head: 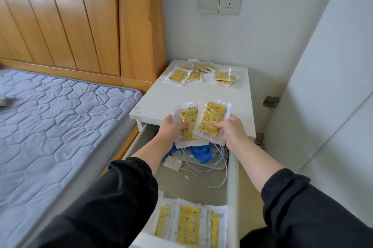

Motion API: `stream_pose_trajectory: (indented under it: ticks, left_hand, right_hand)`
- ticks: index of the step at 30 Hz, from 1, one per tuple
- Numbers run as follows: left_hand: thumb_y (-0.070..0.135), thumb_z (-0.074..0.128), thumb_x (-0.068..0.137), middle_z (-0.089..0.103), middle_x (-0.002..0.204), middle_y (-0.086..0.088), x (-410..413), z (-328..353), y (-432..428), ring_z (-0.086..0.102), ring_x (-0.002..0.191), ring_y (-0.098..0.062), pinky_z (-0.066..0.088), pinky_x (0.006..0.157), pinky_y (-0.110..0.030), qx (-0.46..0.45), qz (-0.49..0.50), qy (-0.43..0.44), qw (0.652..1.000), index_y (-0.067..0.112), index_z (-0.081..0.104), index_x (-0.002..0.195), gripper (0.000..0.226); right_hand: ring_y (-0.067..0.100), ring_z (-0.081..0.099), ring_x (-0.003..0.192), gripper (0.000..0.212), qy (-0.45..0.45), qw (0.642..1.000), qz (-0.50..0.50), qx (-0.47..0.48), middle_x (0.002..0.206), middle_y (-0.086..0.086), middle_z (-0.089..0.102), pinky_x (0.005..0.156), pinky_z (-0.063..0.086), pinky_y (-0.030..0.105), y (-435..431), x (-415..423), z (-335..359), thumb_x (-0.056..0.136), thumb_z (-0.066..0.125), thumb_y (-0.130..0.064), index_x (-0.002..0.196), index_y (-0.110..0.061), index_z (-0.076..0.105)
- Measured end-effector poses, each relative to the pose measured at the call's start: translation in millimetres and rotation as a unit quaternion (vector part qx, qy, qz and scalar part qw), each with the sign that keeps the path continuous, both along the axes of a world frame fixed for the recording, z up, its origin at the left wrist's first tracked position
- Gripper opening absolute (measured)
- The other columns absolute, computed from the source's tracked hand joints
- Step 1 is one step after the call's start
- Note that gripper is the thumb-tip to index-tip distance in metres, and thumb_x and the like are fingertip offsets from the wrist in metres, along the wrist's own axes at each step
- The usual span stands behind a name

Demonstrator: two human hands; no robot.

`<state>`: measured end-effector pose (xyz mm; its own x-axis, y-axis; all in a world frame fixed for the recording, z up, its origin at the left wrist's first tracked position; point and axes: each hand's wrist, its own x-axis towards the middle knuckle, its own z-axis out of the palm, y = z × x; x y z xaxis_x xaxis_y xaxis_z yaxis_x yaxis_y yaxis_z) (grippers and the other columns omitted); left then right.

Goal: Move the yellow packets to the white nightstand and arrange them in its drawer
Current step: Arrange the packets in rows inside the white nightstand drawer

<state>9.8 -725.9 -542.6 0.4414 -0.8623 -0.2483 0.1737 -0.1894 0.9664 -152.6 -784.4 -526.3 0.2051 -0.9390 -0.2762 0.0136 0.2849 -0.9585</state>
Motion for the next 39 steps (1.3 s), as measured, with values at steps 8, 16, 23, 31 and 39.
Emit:
stream_pose_trajectory:
  ticks: [8,16,23,31,39]
  left_hand:
    - [-0.002,0.058,0.09,0.068,0.114,-0.017,25,-39,64,0.066,0.104,-0.034,0.052,0.09,-0.051,0.038,-0.036,0.07,0.996,0.002,0.056,0.123,0.033]
    - [0.012,0.055,0.092,0.07,0.112,-0.015,44,-75,109,0.067,0.101,-0.034,0.049,0.094,-0.053,0.192,-0.115,0.216,0.95,0.016,0.046,0.13,0.039]
    - [0.013,0.046,0.095,0.064,0.118,-0.017,57,-79,104,0.065,0.102,-0.034,0.048,0.088,-0.053,0.124,-0.046,0.304,0.943,0.011,0.034,0.14,0.046]
    - [0.013,0.039,0.097,0.068,0.106,-0.014,67,-81,108,0.071,0.084,-0.027,0.05,0.081,-0.043,0.02,0.008,0.335,0.942,0.005,0.051,0.119,0.026]
    - [0.011,0.039,0.098,0.067,0.109,-0.016,65,-80,106,0.07,0.089,-0.029,0.05,0.081,-0.044,0.044,0.024,0.333,0.942,0.003,0.044,0.131,0.035]
  right_hand:
    - [0.028,0.067,0.092,0.033,-0.141,0.982,0.0,0.122,0.104,0.014,0.069,0.083,0.053,0.048,57,8,-38,0.086,0.049,0.012,0.111,-0.006,0.06]
    - [0.027,0.067,0.096,0.024,-0.168,0.946,0.008,0.279,0.105,0.01,0.072,0.072,0.054,0.041,89,-11,-96,0.093,0.058,-0.023,0.115,-0.016,0.064]
    - [0.03,0.068,0.09,0.016,-0.043,0.95,0.057,0.306,0.097,0.013,0.072,0.075,0.054,0.044,96,-2,-115,0.094,0.055,-0.018,0.105,-0.01,0.064]
    - [0.034,0.065,0.083,0.011,0.166,0.934,0.151,0.276,0.095,0.022,0.065,0.075,0.056,0.047,134,29,-141,0.093,0.049,0.0,0.101,0.002,0.056]
    - [0.034,0.068,0.079,0.015,0.329,0.899,0.264,0.113,0.085,0.017,0.064,0.067,0.056,0.037,150,51,-143,0.091,0.051,-0.013,0.097,-0.001,0.057]
